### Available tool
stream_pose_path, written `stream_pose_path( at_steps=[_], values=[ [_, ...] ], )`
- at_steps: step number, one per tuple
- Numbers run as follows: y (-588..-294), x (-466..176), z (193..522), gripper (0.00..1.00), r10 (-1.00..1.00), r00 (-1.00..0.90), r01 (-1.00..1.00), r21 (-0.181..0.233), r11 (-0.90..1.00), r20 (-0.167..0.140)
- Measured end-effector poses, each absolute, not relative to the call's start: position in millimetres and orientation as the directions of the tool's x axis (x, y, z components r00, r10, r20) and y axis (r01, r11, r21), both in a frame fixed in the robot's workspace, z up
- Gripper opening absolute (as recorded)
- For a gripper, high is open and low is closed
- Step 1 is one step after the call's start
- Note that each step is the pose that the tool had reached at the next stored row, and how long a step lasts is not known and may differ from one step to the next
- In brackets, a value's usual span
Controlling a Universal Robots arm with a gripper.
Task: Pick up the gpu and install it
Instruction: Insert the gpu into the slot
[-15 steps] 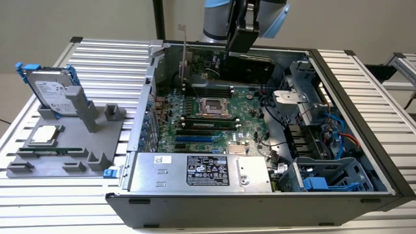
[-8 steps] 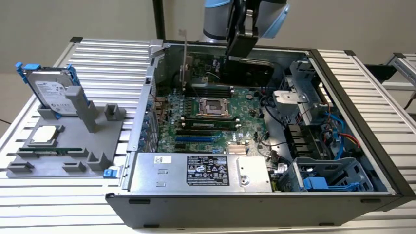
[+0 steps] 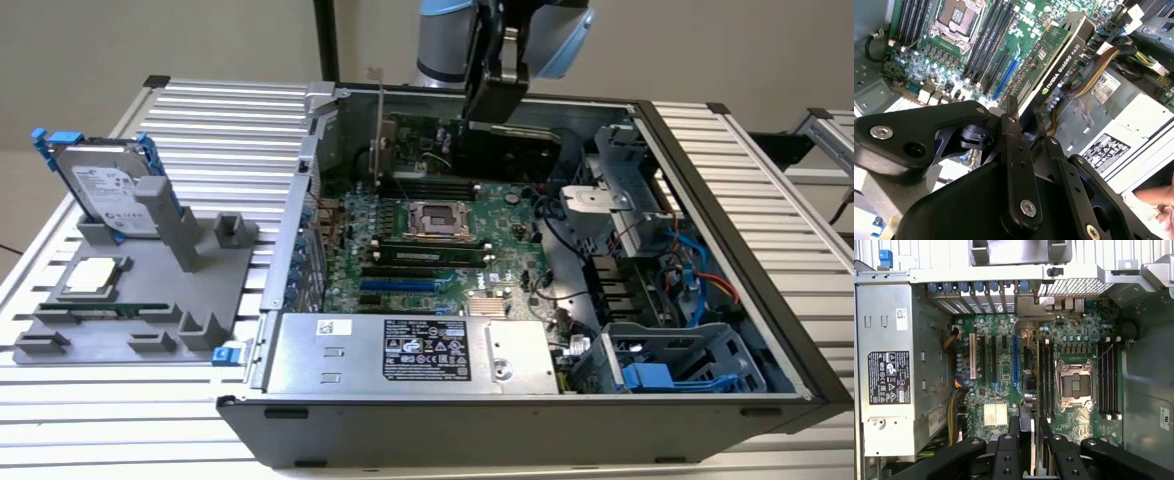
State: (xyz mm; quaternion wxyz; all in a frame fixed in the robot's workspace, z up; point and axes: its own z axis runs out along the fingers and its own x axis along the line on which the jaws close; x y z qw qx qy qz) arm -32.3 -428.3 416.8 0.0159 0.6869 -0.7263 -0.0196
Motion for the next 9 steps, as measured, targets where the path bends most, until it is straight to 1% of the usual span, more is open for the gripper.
stream_pose_path(
  at_steps=[9],
  values=[
    [-428.3,-32.3,414.5,0.00,-0.998,-0.056,-0.997,0.050,0.056,-0.003]
  ],
)
